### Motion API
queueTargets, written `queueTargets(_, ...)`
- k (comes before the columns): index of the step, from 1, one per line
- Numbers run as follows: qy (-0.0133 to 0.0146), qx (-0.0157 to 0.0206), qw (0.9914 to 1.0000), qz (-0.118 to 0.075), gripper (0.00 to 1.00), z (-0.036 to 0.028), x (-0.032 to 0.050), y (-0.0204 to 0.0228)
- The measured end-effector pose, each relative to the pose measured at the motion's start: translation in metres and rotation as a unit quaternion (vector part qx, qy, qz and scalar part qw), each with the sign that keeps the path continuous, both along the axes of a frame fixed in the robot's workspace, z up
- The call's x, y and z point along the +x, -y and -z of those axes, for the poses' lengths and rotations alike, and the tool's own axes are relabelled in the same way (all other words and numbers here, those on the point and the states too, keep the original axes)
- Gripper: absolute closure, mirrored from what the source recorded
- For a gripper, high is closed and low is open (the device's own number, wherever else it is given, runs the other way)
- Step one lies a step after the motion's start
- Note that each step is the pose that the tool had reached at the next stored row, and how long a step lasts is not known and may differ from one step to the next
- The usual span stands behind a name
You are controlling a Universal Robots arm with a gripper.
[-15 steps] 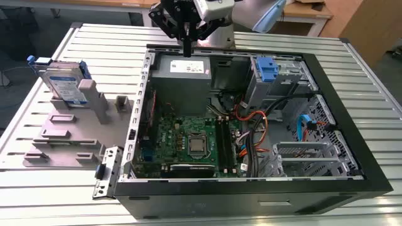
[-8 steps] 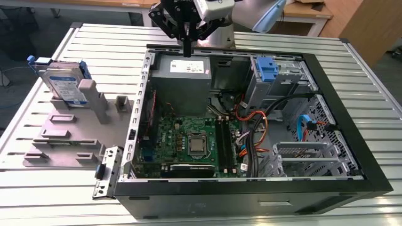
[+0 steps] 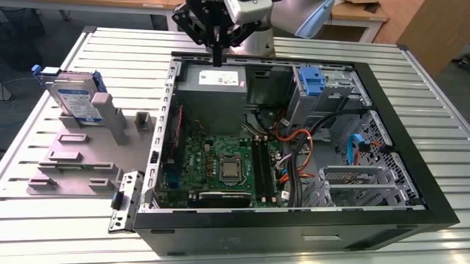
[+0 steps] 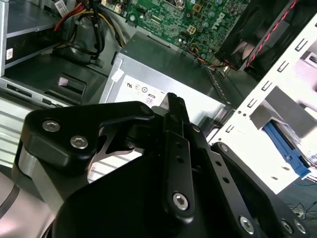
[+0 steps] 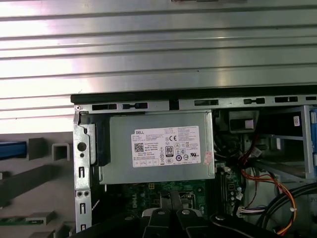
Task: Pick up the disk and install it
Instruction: 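Reach for the disk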
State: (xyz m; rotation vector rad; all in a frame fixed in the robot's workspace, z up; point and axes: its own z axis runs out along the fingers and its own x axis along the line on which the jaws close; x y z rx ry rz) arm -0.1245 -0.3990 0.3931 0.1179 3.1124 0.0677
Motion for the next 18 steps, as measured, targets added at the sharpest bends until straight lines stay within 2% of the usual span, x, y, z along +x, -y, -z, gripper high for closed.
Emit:
queueTargets(12,0.0,0.0,1.0,0.0,0.89,0.0016,-0.0265,-0.0002)
queueTargets(18,0.0,0.0,1.0,0.0,0.89,0.0023,-0.0366,-0.0003)
